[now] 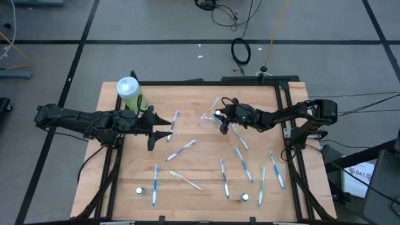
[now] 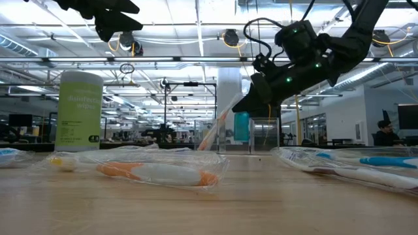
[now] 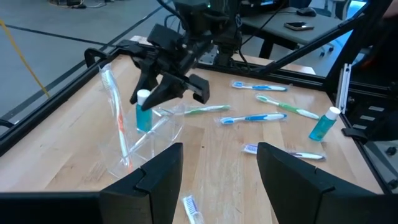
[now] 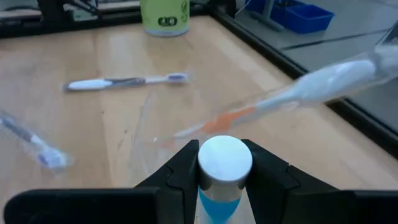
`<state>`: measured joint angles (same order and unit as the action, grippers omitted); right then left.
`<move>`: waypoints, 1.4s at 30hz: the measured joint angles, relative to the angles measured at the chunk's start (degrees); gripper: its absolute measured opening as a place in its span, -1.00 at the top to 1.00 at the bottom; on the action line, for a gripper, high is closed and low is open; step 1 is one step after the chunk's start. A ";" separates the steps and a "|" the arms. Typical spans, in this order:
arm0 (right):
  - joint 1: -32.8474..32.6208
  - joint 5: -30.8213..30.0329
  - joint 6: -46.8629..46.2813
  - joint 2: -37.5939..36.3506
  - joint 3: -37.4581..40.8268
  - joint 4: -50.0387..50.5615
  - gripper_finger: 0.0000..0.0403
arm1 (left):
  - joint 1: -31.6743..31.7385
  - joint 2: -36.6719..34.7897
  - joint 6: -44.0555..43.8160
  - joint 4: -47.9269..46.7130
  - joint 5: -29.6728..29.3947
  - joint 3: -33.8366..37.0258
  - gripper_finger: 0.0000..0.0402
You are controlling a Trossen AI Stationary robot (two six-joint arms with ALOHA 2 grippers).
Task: Pick & Place toothbrushing station
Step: Put the top blue mouthwash into the transparent organizer, then put the top green toothbrush into the transparent organizer
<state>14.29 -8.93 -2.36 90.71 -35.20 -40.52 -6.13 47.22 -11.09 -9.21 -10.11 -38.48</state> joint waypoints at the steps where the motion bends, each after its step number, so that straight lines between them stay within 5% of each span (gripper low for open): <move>1: 0.18 0.00 -0.01 0.37 -0.04 -0.63 0.53 | 0.00 0.00 0.13 0.00 -0.09 0.00 -0.06; 27: 1.26 0.02 -1.27 6.43 -0.11 -6.54 0.14 | 0.00 0.00 0.43 -0.03 -0.32 0.00 -0.06; 42: -3.00 0.47 1.98 -6.73 -0.09 -2.52 0.05 | -0.01 0.01 0.39 -0.03 -0.32 0.00 -0.06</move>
<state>11.29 -8.46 -0.38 83.98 -35.29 -43.04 -6.14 47.24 -10.70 -9.23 -10.44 -38.48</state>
